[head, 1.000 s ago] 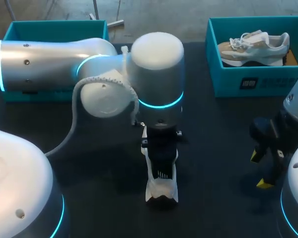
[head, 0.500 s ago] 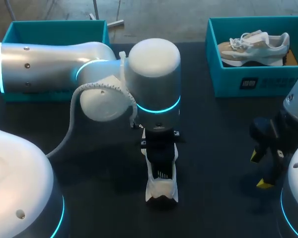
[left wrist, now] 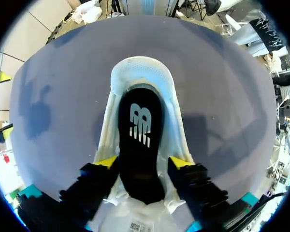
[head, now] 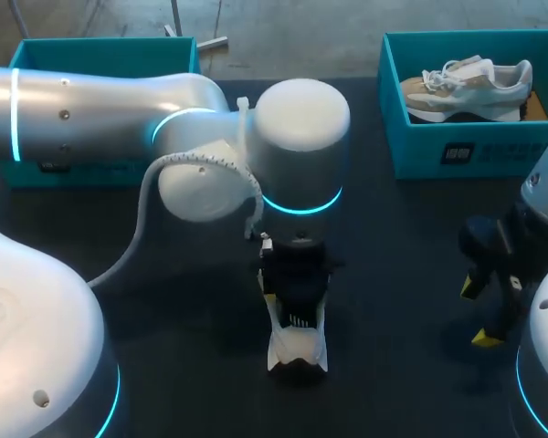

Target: Take the shoe out of the shoebox, open the shoe tongue, remove and reinsert the insole, then place the shoe into the shoebox

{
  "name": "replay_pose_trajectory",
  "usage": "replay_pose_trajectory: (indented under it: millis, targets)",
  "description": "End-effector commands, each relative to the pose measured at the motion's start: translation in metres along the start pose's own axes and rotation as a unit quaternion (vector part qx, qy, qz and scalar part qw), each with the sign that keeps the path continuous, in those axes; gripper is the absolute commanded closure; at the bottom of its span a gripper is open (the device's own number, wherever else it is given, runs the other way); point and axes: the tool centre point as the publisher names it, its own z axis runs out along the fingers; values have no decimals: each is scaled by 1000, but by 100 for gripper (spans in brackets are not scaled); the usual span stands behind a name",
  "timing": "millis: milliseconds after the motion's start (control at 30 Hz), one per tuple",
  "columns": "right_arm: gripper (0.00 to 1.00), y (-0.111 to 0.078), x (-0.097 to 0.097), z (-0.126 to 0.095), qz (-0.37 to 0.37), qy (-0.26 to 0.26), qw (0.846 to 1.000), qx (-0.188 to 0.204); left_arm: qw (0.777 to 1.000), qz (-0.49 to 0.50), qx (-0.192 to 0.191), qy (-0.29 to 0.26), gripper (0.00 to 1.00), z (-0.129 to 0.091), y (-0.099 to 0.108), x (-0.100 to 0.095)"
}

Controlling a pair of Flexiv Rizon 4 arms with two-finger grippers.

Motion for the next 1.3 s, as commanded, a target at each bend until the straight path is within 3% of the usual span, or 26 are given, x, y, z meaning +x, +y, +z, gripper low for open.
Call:
replay_pose_trajectory:
  millis: [33,100,367,1300]
  targets:
    - [0,0,1,1,0,-1,1000,1,1000,2,8,-1,13,2,8,-1]
    - [0,0,1,1,0,-1,1000,1,1000,3,11,-1,0,1,7,0]
    - [0,0,1,1,0,-1,1000,1,999,8,37,-7,0,0,11,1]
    - [0,0,1,1,0,-1,1000,1,999,7,29,-38,0,-41,42,12]
